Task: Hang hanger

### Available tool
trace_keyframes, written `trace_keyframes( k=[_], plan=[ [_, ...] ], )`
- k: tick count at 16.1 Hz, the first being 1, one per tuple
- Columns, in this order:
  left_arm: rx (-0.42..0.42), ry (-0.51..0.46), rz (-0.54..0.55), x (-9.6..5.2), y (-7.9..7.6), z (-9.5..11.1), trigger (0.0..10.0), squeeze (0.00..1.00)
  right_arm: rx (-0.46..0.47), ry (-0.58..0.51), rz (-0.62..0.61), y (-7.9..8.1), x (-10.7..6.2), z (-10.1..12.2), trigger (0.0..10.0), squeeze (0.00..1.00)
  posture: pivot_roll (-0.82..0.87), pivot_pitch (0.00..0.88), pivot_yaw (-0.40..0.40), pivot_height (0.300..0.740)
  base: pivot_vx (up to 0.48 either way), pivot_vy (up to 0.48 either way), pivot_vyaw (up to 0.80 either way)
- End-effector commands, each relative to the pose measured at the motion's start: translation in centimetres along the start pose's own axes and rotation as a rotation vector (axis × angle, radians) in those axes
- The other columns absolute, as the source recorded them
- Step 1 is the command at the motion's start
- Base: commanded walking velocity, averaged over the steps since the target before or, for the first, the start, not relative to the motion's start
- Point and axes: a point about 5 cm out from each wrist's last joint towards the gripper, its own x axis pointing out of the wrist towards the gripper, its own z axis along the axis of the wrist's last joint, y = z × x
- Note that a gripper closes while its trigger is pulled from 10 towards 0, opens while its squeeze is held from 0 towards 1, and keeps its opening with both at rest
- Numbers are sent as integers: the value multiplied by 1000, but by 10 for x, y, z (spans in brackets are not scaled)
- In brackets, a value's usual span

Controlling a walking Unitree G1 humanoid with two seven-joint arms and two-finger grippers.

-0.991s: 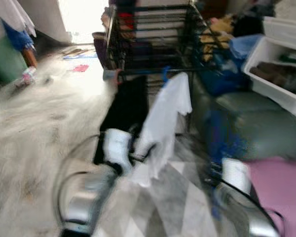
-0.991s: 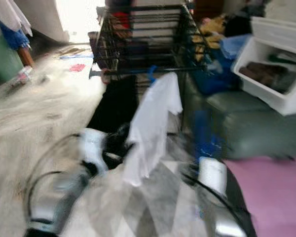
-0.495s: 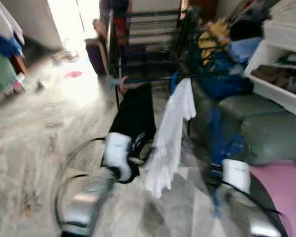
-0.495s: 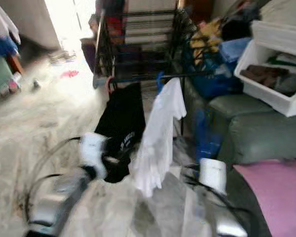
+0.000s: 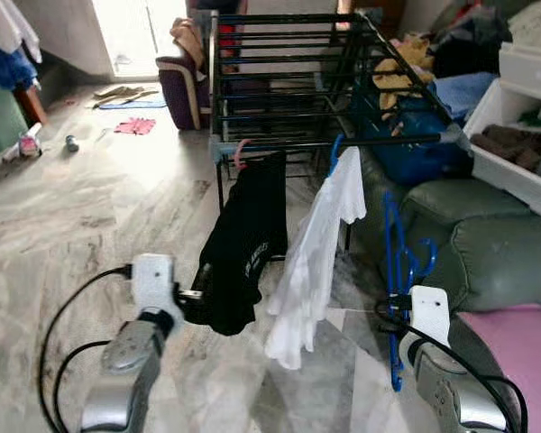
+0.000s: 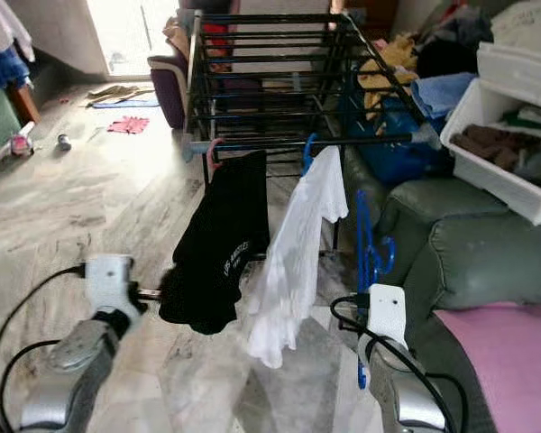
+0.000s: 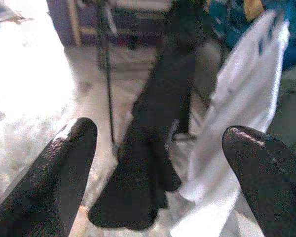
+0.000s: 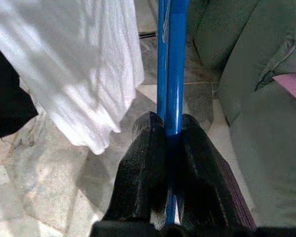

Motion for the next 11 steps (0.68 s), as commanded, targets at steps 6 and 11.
trace_keyframes(
  k=[6, 11],
  plan=[
    [65, -64, -74, -3, 2, 3, 10000, 0, 13, -46, -15, 6, 6, 10, 10000, 0, 3, 0, -50, 740, 0, 0, 0],
    [117, -36, -2, -18, 23, -4, 10000, 0, 63, -81, -53, -5, 0, 5, 10000, 0, -21, 0, 9, 740, 0, 0, 0]
  ],
)
